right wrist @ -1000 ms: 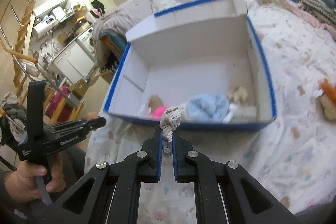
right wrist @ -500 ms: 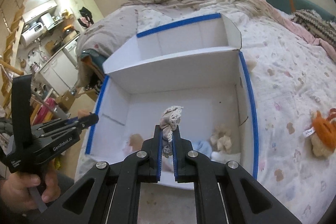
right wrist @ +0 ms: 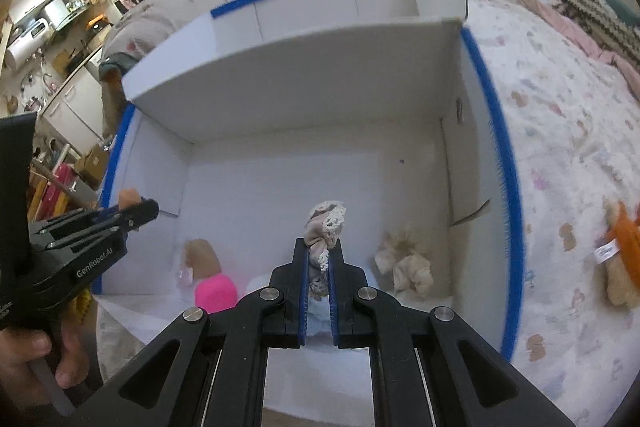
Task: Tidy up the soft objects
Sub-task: 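Carry the grey scrunchie with the right tool while the left tool carries the foam piece over the box, then open the right tool releasing the grey scrunchie while the left tool drops the foam piece into the box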
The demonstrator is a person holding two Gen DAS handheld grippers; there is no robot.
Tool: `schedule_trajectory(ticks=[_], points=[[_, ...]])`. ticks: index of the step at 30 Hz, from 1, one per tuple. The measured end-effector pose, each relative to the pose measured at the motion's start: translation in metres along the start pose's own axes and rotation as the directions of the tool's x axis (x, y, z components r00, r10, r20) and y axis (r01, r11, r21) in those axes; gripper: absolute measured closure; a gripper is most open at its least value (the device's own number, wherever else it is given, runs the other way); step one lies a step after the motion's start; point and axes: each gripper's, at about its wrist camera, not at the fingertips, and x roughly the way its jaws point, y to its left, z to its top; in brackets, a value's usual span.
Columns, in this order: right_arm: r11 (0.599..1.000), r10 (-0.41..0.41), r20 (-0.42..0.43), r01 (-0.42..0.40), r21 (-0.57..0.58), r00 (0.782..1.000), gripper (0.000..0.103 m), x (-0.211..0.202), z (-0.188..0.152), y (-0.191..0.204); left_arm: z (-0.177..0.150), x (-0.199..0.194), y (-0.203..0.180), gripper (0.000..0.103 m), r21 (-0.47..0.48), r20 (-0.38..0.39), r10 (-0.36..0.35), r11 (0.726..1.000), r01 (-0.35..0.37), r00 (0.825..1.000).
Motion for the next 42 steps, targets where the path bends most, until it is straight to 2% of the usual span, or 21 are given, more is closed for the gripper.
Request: schedule_trajectory(ticks=[6,15,18,20,21,23,24,25,26,27,29,30,31,38,42], points=[[1.000,0.010,-0.021,-0.009,0.029,1.000,0.093,0.013,-0.002,-0.008,-0.004,0.015,0.001,0.094,-0.004,-0.013,0.023,1.000,-0.023,1.000],[0.999,0.020,-0.015,-0.019,0.028,1.000,0.091,0.011,-0.001,-0.005,-0.004,0.020,0.001,0.093,-0.015,-0.032,0.025,1.000,-0.025,0.999],[0.999,0.031,0.001,-0.031,0.043,1.000,0.077,0.006,0.000,-0.006,-0.001,0.020,0.004,0.093,-0.015,-0.024,0.018,1.000,-0.018,1.000],[0.997,0.057,0.006,-0.057,0.044,0.998,0.076,0.003,0.000,-0.005,-0.002,0.016,0.003,0.092,-0.010,-0.014,0.017,1.000,-0.017,1.000],[0.998,0.052,0.011,-0.052,0.036,0.999,0.075,0.001,0.000,-0.003,-0.002,0.015,0.003,0.088,-0.009,-0.013,0.022,1.000,-0.022,1.000],[0.998,0.050,0.022,-0.050,0.028,0.999,0.063,-0.003,0.001,-0.001,-0.004,0.012,0.004,0.083,-0.015,-0.014,0.021,1.000,-0.021,1.000],[0.998,0.058,0.028,-0.059,0.032,0.998,0.040,-0.005,0.002,0.000,-0.004,0.011,0.005,0.083,-0.015,-0.013,0.019,1.000,-0.019,1.000],[0.997,0.070,0.039,-0.072,0.041,0.997,0.027,-0.008,0.002,0.000,-0.005,0.009,0.005,0.083,-0.015,-0.009,0.018,1.000,-0.018,1.000],[0.995,0.081,0.050,-0.084,0.048,0.995,0.025,-0.011,0.002,0.000,-0.005,0.006,0.005,0.082,-0.011,-0.001,0.018,1.000,-0.018,1.000],[0.995,0.083,0.056,-0.086,0.052,0.995,0.025,-0.014,0.002,0.001,-0.005,0.003,0.005,0.078,-0.009,0.006,0.019,1.000,-0.019,1.000],[0.996,0.072,0.065,-0.075,0.054,0.995,0.015,-0.017,0.002,0.002,-0.005,-0.004,0.004,0.063,-0.010,0.023,0.032,0.999,-0.032,0.999],[0.995,0.072,0.074,-0.077,0.057,0.995,0.005,-0.019,0.003,0.002,-0.005,-0.008,0.005,0.052,-0.014,0.031,0.035,0.999,-0.035,0.999],[0.994,0.078,0.082,-0.083,0.063,0.994,0.000,-0.022,0.002,0.002,-0.006,-0.014,0.005,0.049,-0.021,0.047,0.036,0.999,-0.035,0.998],[0.993,0.064,0.145,-0.078,0.091,0.987,0.000,-0.044,-0.007,-0.001,-0.010,-0.043,0.011,0.048,-0.027,0.099,0.012,1.000,-0.009,0.995],[0.995,0.069,0.197,-0.083,0.061,0.978,0.000,-0.063,-0.018,0.002,-0.021,-0.068,0.021,0.048,-0.049,0.157,-0.034,0.998,0.042,0.987]])
